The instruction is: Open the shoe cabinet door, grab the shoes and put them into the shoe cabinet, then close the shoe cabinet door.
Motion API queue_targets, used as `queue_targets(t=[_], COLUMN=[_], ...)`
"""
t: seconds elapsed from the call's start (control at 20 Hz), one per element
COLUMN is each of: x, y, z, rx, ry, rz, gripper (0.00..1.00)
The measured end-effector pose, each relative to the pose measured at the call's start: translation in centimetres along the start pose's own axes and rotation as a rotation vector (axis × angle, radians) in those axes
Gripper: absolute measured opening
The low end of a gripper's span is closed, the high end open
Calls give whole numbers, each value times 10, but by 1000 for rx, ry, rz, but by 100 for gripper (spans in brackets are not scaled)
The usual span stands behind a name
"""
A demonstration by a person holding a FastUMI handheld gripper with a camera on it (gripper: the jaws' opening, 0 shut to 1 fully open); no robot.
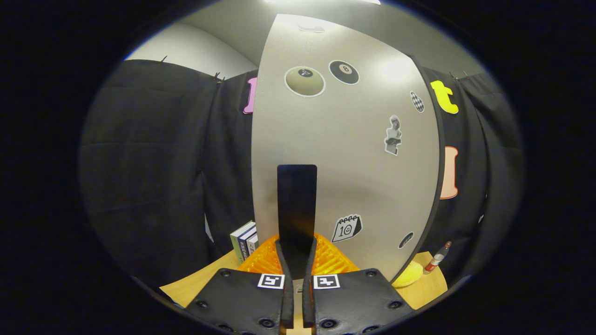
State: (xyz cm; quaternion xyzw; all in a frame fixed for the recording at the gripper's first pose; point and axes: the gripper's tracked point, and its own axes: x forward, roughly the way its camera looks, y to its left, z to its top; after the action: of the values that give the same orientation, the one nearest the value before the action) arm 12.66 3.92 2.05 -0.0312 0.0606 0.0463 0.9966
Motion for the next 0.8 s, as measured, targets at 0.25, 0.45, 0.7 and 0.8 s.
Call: queue_targets(t=[0.25, 0.45, 0.7, 0.8], x=[-25, -42, -58, -61], y=[-12, -27, -49, -56], z=[-2, -4, -7, -7], rx=[-7, 2, -16, -5], ry=[1, 9, 26, 25], rz=[-1, -19, -54, -69], gripper=[9, 9, 8, 8])
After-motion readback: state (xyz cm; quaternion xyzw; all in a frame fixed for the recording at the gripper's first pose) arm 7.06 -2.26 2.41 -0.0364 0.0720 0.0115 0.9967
